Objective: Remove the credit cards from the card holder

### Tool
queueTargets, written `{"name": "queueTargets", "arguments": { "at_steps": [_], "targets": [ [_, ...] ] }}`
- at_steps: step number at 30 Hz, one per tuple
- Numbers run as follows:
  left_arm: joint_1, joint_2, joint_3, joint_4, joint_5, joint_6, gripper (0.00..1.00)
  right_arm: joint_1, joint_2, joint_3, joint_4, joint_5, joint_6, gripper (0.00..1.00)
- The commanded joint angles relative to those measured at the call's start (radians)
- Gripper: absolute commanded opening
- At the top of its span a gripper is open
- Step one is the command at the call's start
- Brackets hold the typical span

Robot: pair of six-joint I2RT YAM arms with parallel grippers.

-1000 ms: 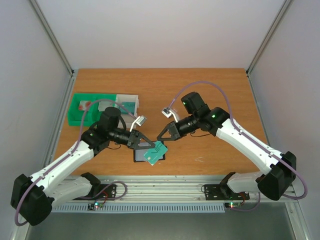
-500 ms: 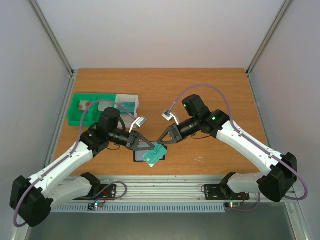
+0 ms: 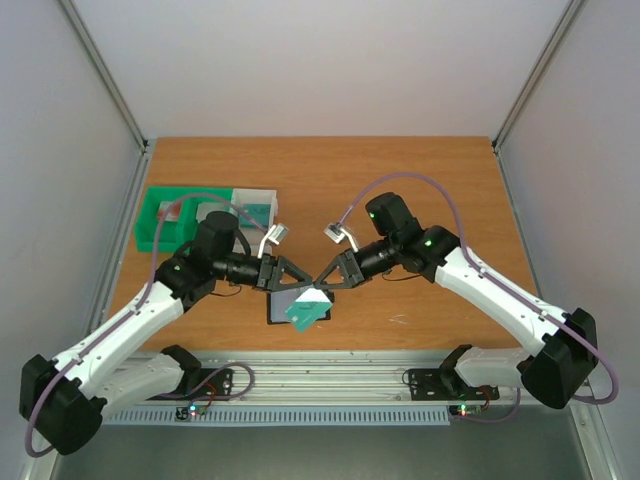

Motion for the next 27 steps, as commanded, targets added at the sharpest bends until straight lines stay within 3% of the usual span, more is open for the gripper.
{"name": "queueTargets", "arguments": {
  "at_steps": [1, 7, 12, 16, 22, 27],
  "targets": [
    [0.003, -0.035, 0.035, -0.007, -0.183, -0.010, 0.62, -0.001, -0.048, -0.044, 0.151, 0.078, 0.186, 0.01],
    [0.004, -0.129, -0.001, -0.006, -0.413, -0.165, 0.72, -0.021, -0.058, -0.110, 0.331, 0.203, 0.384, 0.01],
    [0.003, -0.208, -0.014, -0.101, -0.584, -0.226, 0.73, -0.041, -0.117, -0.181, 0.524, 0.335, 0.565, 0.01],
    [0.003, -0.247, -0.041, -0.076, -0.607, -0.273, 0.73, -0.043, -0.150, -0.209, 0.612, 0.441, 0.655, 0.01],
    [0.003, -0.264, -0.116, 0.114, -0.566, -0.380, 0.71, -0.042, -0.158, -0.234, 0.731, 0.500, 0.736, 0.01],
    [0.003, -0.277, -0.131, 0.209, -0.564, -0.427, 0.56, -0.043, -0.153, -0.238, 0.753, 0.509, 0.759, 0.01]
  ]
}}
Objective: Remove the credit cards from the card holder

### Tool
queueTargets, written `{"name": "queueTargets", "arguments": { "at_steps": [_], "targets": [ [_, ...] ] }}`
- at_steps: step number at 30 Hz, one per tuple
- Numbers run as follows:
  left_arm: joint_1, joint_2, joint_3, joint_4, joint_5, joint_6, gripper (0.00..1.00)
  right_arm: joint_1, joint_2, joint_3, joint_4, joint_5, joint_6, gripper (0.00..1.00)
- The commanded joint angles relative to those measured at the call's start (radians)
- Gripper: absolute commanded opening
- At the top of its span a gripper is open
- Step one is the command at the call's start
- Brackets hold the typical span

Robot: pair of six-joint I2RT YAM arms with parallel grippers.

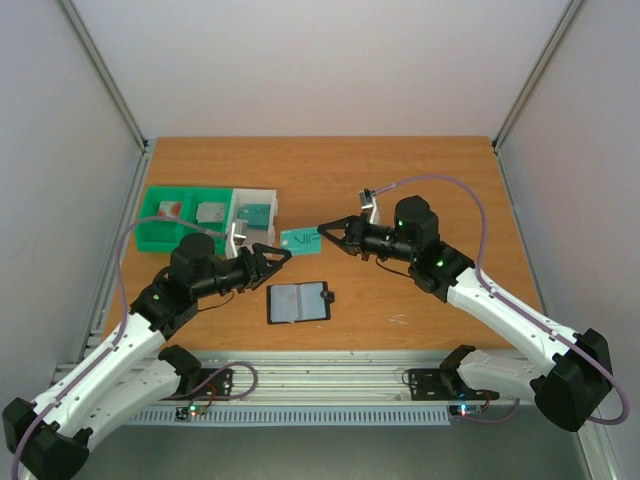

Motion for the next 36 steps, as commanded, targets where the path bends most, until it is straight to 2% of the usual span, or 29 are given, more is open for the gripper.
{"name": "queueTargets", "arguments": {
  "at_steps": [1, 14, 20, 22, 29, 35, 36],
  "targets": [
    [0.002, -0.032, -0.006, 0.177, -0.011, -0.058, 0.52, -0.004, -0.004, -0.011, 0.075, 0.040, 0.055, 0.01],
    [0.001, -0.051, -0.029, 0.240, -0.017, -0.083, 0.02, -0.004, 0.004, -0.038, 0.095, 0.037, 0.074, 0.01],
    [0.001, -0.055, -0.031, 0.240, -0.027, -0.070, 0.00, -0.003, 0.010, -0.039, 0.092, 0.023, 0.067, 0.01],
    [0.001, -0.050, -0.032, 0.240, -0.026, -0.064, 0.00, -0.004, 0.009, -0.039, 0.082, 0.022, 0.060, 0.04],
    [0.003, -0.016, -0.027, 0.232, -0.020, -0.026, 0.00, -0.004, -0.011, -0.042, 0.011, 0.030, 0.010, 0.32],
    [0.041, 0.018, 0.004, 0.171, 0.003, 0.033, 0.00, -0.003, -0.046, -0.035, -0.112, 0.038, -0.078, 0.76],
    [0.058, 0.024, 0.008, 0.169, 0.016, 0.041, 0.00, -0.004, -0.051, -0.032, -0.141, 0.040, -0.097, 0.88]
  ]
}}
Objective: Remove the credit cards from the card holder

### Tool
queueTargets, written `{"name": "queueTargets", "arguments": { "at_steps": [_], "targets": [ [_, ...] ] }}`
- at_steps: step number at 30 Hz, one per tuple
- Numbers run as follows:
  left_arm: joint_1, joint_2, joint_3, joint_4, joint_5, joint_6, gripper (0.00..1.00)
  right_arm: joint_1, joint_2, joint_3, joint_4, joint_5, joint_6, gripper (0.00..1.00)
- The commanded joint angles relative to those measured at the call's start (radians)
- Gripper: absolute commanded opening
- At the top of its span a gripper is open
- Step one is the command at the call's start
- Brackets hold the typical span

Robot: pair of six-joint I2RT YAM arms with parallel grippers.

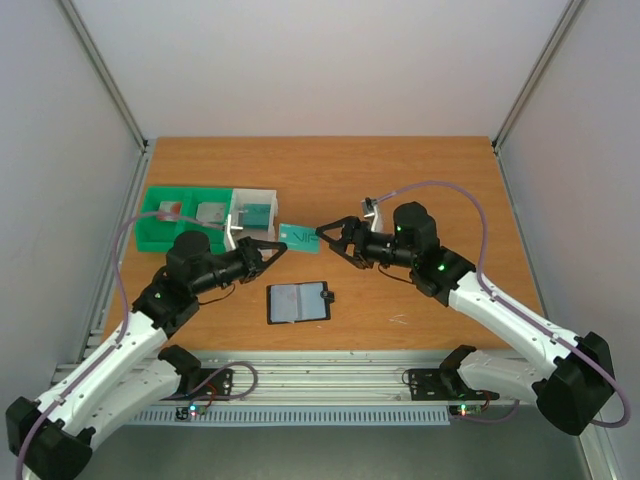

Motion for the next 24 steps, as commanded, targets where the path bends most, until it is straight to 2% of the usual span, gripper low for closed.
{"name": "queueTargets", "arguments": {
  "at_steps": [1, 6, 10, 13, 17, 24],
  "targets": [
    [0.056, 0.027, 0.029, -0.005, 0.043, 0.067, 0.00, -0.004, -0.044, 0.016, -0.124, 0.010, -0.095, 0.98],
    [0.160, 0.069, 0.053, -0.071, 0.098, 0.117, 0.00, -0.004, -0.083, 0.020, -0.232, 0.033, -0.169, 0.99],
    [0.231, 0.121, 0.082, -0.169, 0.098, 0.259, 0.00, -0.003, -0.103, 0.019, -0.279, 0.045, -0.199, 0.98],
    [0.297, 0.175, 0.101, -0.206, 0.115, 0.310, 0.00, -0.003, -0.108, 0.020, -0.292, 0.037, -0.214, 0.98],
    [0.363, 0.263, 0.161, -0.283, 0.091, 0.388, 0.00, -0.003, -0.102, 0.033, -0.327, 0.038, -0.245, 0.98],
    [0.436, 0.435, 0.302, -0.405, -0.049, 0.519, 0.00, -0.003, -0.103, 0.038, -0.353, 0.034, -0.269, 0.98]
  ]
}}
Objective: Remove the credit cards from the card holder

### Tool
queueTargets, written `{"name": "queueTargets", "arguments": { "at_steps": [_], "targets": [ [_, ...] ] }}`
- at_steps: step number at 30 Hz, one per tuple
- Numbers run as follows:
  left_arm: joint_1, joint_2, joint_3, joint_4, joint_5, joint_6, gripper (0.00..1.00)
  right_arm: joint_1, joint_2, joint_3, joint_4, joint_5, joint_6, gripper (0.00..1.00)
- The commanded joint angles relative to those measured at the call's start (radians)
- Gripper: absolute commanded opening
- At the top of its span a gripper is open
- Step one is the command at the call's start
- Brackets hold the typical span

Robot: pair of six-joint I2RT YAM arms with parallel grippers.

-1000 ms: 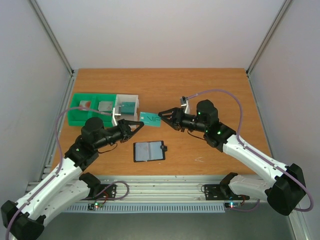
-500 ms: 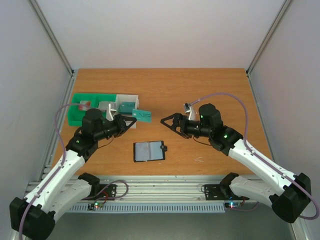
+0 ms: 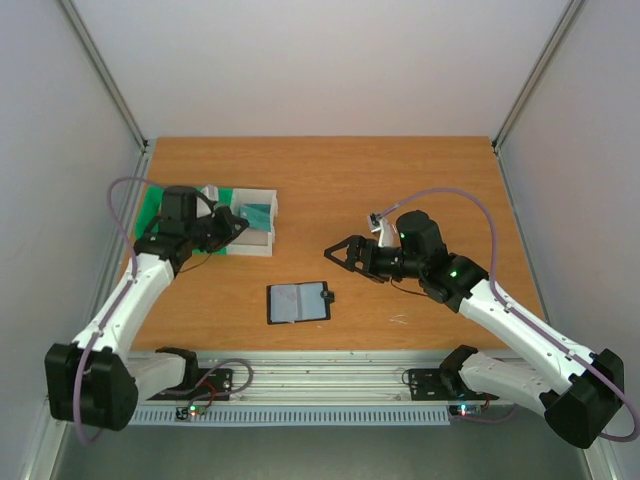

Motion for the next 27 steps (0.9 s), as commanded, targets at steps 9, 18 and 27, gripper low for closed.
{"name": "queueTargets", "arguments": {
  "at_steps": [9, 18, 27],
  "targets": [
    [0.063, 0.330, 0.218, -0.041, -0.147, 0.174, 0.00, -0.004, -0.013, 0.068, -0.090, 0.036, -0.084, 0.99],
    [0.063, 0.533, 0.320, 0.030, -0.108, 0.166, 0.00, -0.004, -0.017, 0.092, -0.118, 0.055, -0.102, 0.99],
    [0.063, 0.631, 0.330, 0.093, -0.075, 0.153, 0.01, -0.003, -0.015, 0.082, -0.118, 0.061, -0.096, 0.98]
  ]
}}
